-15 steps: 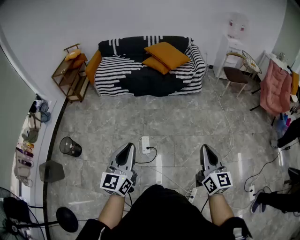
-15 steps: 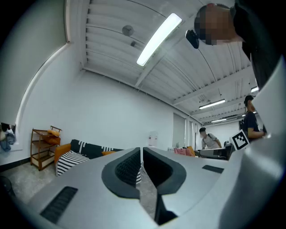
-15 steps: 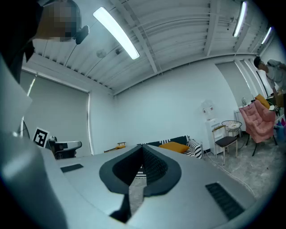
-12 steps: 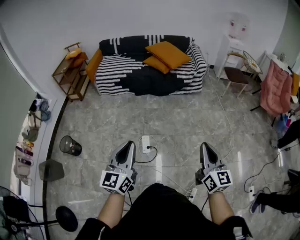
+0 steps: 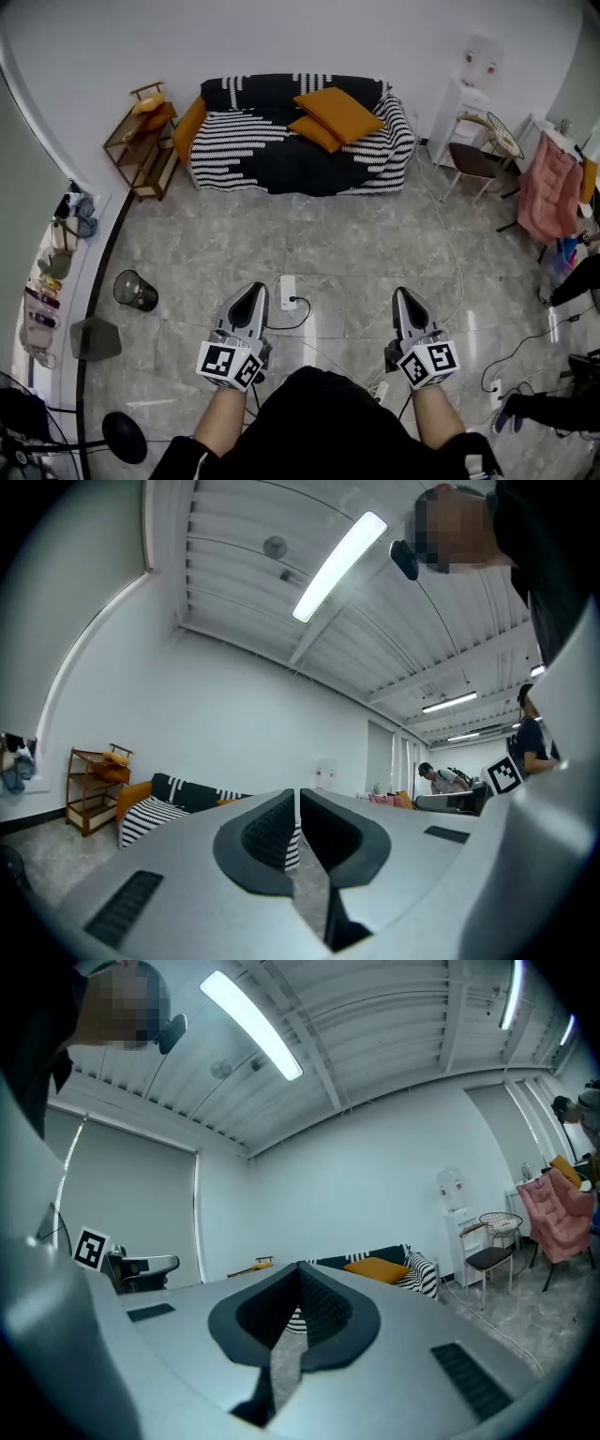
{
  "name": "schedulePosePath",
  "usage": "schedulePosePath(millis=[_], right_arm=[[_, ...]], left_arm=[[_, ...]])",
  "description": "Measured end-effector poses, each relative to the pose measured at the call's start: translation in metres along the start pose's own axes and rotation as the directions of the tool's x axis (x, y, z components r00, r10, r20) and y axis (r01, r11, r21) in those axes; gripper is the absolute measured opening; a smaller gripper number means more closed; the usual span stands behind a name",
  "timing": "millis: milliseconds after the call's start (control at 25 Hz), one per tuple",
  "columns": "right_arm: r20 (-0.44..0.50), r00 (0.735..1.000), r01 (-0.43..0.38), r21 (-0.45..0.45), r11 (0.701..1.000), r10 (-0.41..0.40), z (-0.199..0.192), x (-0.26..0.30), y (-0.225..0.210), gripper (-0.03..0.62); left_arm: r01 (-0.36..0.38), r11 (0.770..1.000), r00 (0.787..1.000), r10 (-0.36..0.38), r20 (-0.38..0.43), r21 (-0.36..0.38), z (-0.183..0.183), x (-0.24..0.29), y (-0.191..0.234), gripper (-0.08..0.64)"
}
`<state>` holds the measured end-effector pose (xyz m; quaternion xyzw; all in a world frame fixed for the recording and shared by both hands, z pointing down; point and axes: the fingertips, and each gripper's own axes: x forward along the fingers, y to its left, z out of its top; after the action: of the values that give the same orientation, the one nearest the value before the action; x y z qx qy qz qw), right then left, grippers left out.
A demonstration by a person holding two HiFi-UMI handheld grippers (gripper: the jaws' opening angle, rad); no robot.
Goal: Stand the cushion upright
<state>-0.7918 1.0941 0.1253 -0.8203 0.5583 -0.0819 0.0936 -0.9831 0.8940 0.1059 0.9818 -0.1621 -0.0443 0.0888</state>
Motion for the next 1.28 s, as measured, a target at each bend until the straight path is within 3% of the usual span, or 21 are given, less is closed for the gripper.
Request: schedulePosePath(millis=[200, 240, 280, 320, 520, 640, 960, 1280], right_arm=[[0.027, 0.998, -0.063, 0.086, 0.994, 0.060, -0.003, 0.000, 0.016, 0.034], [0.024, 0.995, -0.099, 0.099, 0.990, 0.097, -0.005, 0.001, 0.023, 0.081], [0.021, 0.990, -0.139, 0.108, 0.984, 0.138, -0.007, 0.002, 0.030, 0.232], [0.024, 0.986, -0.169, 0.116, 0.979, 0.168, -0.007, 0.004, 0.037, 0.320], [0.044, 0.988, -0.152, 0.096, 0.984, 0.148, -0.007, 0.017, 0.059, 0.387], [0.043, 0.994, -0.104, 0.052, 0.993, 0.101, -0.008, 0.023, 0.067, 0.399], [0.016, 1.000, 0.006, 0.053, 0.999, -0.007, -0.024, 0.027, 0.083, 0.397], [0.002, 0.999, 0.052, 0.082, 0.995, -0.052, -0.025, 0.045, 0.053, 0.397]], left_arm=[[0.023, 1.000, 0.999, -0.023, -0.033, -0.006, -0.005, 0.002, 0.004, 0.035], [0.033, 0.999, 0.998, -0.033, -0.044, -0.011, -0.006, 0.003, 0.003, 0.041], [0.043, 0.999, 0.998, -0.044, -0.055, -0.014, -0.008, 0.005, 0.003, 0.086], [0.050, 0.999, 0.997, -0.051, -0.066, -0.014, -0.008, 0.006, 0.003, 0.151], [0.039, 0.999, 0.997, -0.038, -0.069, 0.009, -0.004, 0.002, 0.020, 0.244], [0.052, 0.999, 0.995, -0.052, -0.081, -0.002, -0.004, -0.004, 0.033, 0.272], [0.080, 0.996, 0.989, -0.083, -0.123, -0.032, -0.016, -0.018, 0.068, 0.305], [0.089, 0.993, 0.982, -0.100, -0.161, -0.070, -0.029, 0.005, 0.077, 0.308]])
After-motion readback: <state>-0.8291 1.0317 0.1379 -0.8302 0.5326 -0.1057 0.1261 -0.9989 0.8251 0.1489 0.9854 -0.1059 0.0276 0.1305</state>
